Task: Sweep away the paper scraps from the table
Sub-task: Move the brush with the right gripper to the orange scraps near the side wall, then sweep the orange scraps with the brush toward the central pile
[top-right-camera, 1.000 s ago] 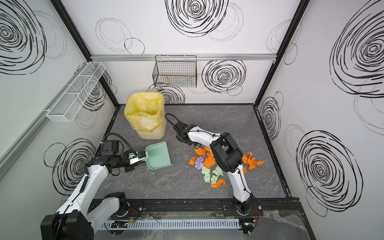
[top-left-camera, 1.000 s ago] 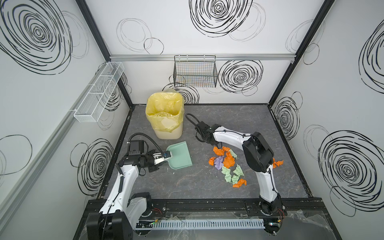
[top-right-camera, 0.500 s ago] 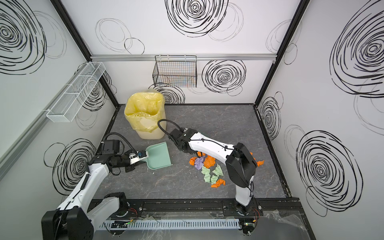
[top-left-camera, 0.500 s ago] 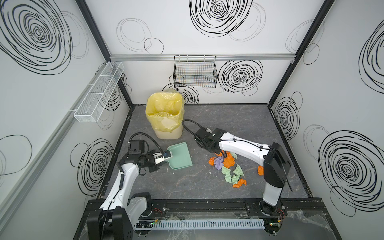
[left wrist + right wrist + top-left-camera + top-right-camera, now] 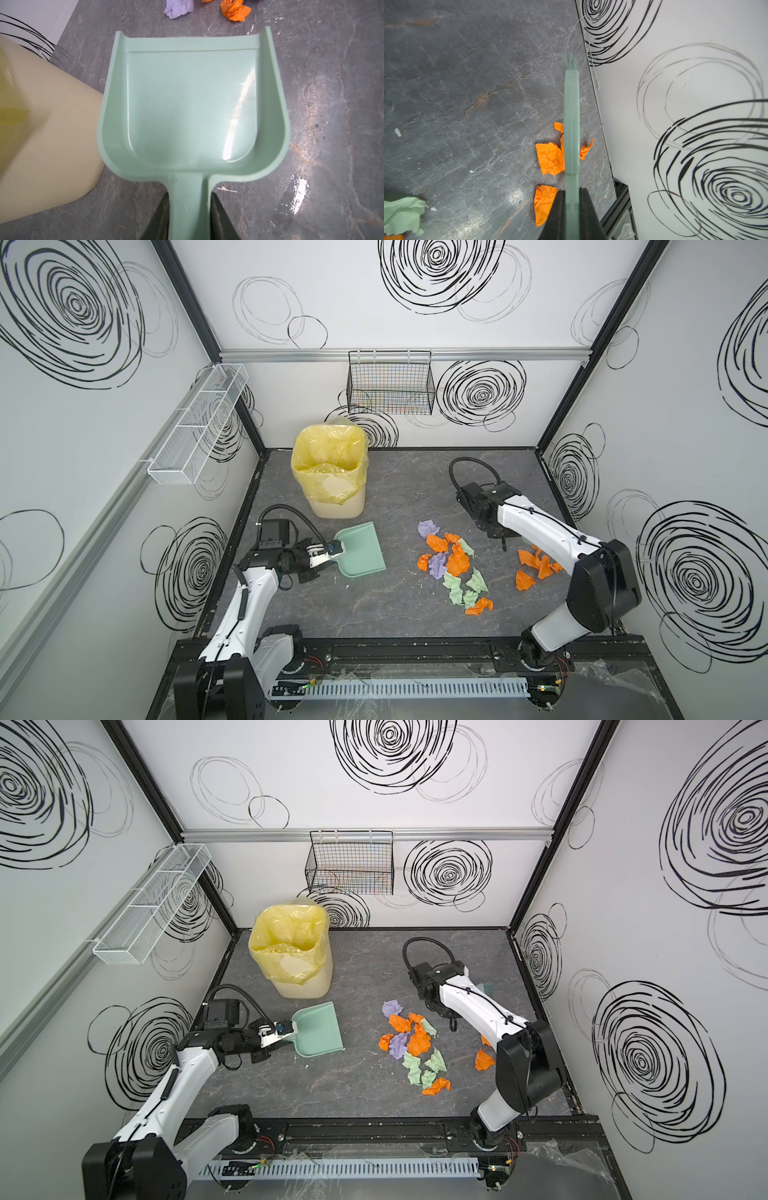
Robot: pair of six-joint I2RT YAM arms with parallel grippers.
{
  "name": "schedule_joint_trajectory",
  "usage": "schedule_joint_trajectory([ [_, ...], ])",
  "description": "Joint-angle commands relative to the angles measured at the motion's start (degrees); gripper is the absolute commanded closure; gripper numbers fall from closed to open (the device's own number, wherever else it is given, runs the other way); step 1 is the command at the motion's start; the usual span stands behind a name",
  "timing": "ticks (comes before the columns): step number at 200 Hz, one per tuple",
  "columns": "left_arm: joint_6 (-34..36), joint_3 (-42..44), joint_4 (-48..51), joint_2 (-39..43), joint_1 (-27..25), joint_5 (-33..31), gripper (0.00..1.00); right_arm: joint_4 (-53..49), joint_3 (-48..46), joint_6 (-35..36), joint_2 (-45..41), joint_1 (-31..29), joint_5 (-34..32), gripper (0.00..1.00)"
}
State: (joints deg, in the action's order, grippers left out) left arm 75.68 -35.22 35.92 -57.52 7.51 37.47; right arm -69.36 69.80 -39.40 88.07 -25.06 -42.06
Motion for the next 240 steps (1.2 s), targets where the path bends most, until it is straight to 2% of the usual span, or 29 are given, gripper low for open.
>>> schedule_joint_trajectory([
  [1, 1.3, 0.5, -1.1, 0.1, -0.1, 2.1, 1.0, -2.8, -2.8, -6.0, -6.6, 5.0, -1.8, 1.0],
  [30, 2.0, 0.1, -0.9, -1.1, 0.3, 3.0, 1.0, -2.7, -5.0, -6.9, -11.9, 6.3, -2.0, 1.0],
  [87, 2.4, -0.2, -0.6, -1.6, 0.5, 5.0, 1.0, -1.2, -9.6, -4.5, -17.1, 15.5, 3.3, 1.0],
  [119, 3.9, -1.9, 2.3, -3.7, 0.5, 7.2, 1.0, 2.7, -12.4, 0.3, -20.2, 21.7, 7.8, 1.0],
  [161, 7.2, -6.2, 6.4, -5.7, 1.2, 8.9, 1.0, 5.5, -13.6, 3.8, -17.0, 27.0, 11.8, 1.0],
  [205, 11.9, -10.9, 11.2, -9.2, 3.3, 10.6, 1.0, 7.4, -14.8, 6.1, -12.7, 27.7, 14.9, 1.0],
  [240, 13.9, -11.5, 12.7, -10.8, 4.9, 11.7, 1.0, 8.7, -15.4, 8.3, -9.3, 27.3, 18.3, 1.0],
])
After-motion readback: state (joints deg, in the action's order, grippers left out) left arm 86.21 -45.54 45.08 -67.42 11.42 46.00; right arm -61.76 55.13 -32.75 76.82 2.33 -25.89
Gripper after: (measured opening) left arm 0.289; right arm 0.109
